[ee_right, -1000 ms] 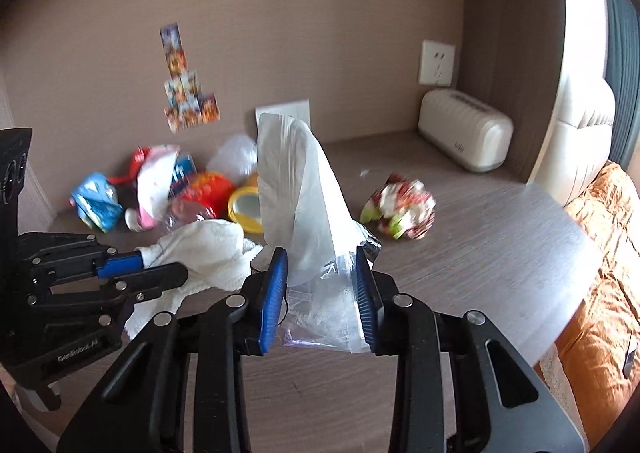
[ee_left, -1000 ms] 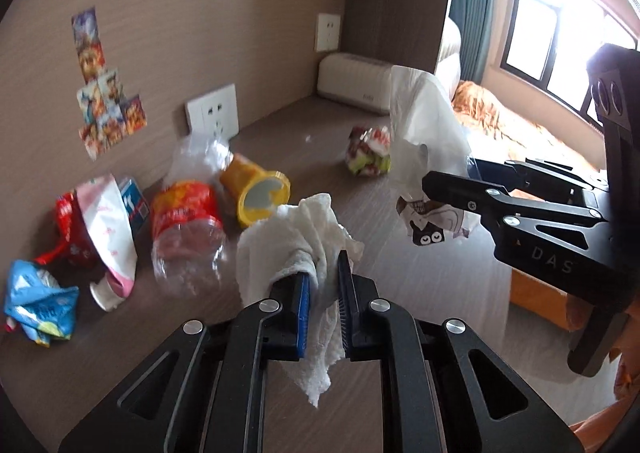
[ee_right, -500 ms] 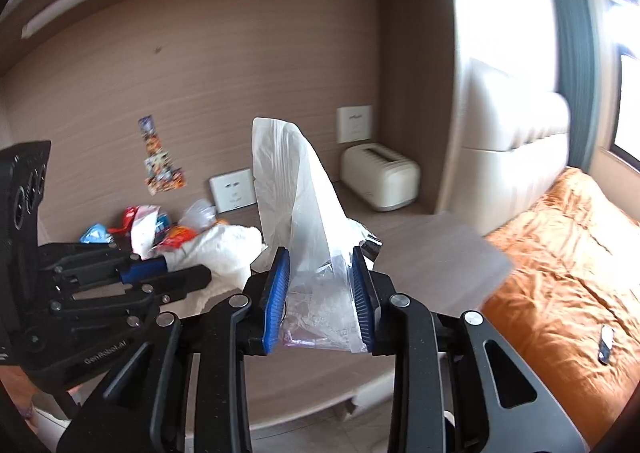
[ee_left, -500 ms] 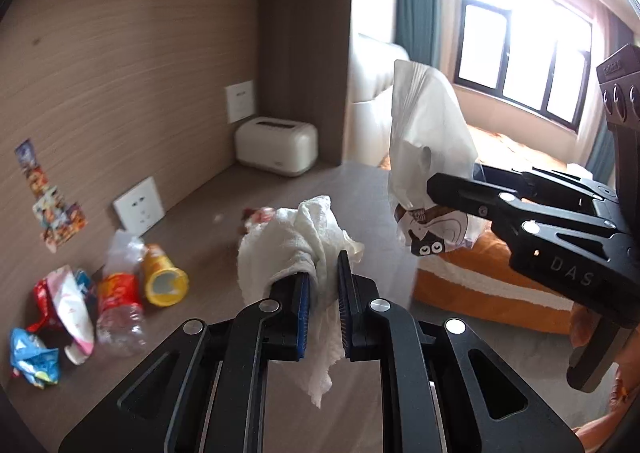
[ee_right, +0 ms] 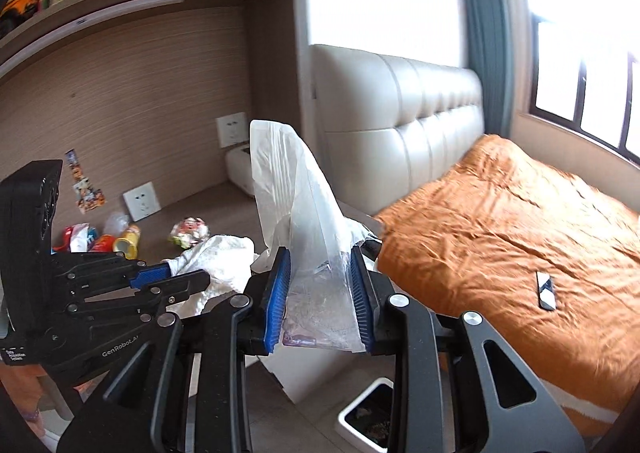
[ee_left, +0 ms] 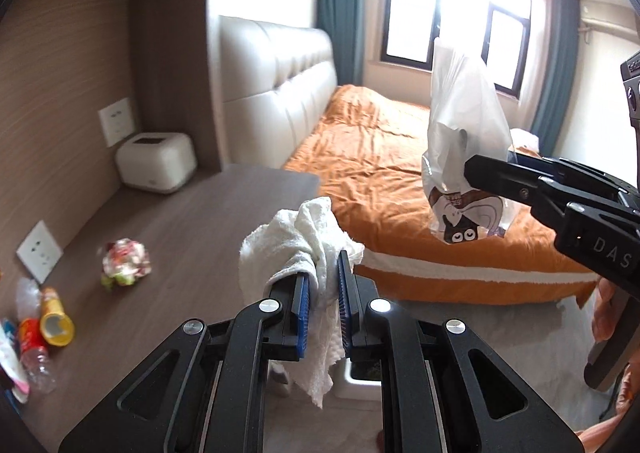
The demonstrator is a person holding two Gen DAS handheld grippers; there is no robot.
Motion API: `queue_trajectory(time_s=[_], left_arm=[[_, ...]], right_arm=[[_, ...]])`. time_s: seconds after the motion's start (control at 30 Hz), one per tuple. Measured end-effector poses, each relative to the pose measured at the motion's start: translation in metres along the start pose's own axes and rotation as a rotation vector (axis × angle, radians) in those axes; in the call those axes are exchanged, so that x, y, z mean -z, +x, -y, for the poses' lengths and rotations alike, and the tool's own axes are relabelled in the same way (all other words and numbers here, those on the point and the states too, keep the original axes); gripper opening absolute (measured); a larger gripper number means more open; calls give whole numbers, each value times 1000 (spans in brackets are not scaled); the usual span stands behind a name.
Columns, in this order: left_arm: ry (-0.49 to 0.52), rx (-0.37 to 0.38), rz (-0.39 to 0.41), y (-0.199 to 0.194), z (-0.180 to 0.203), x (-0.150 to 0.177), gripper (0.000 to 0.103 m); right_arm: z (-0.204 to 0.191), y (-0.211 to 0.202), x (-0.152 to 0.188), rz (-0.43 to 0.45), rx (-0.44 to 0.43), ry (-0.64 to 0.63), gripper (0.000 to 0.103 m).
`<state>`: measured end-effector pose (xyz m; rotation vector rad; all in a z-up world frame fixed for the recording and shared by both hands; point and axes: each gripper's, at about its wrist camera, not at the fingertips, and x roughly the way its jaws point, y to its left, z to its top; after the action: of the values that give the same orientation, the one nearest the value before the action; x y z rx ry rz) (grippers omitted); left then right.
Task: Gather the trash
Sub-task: 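Carry tissue and bag over the white bin and open both tools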
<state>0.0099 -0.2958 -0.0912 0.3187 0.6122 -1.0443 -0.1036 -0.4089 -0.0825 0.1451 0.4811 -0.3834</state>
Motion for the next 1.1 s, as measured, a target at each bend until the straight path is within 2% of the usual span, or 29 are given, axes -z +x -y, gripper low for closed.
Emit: queue_trajectory(time_s=[0.33, 0.63, 0.9, 1.1], left_arm=[[69, 102, -79, 57, 62, 2, 12], [99, 163, -175, 120, 97, 21, 12], [119, 201, -268, 194, 117, 59, 12], [120, 218, -358, 266, 121, 109, 12]], right_arm=[[63, -3, 30, -53, 80, 88, 31], [110, 23, 61, -117, 81, 151, 31], [146, 72, 101, -187, 55, 199, 31], [175, 133, 161, -284, 42, 220, 31]])
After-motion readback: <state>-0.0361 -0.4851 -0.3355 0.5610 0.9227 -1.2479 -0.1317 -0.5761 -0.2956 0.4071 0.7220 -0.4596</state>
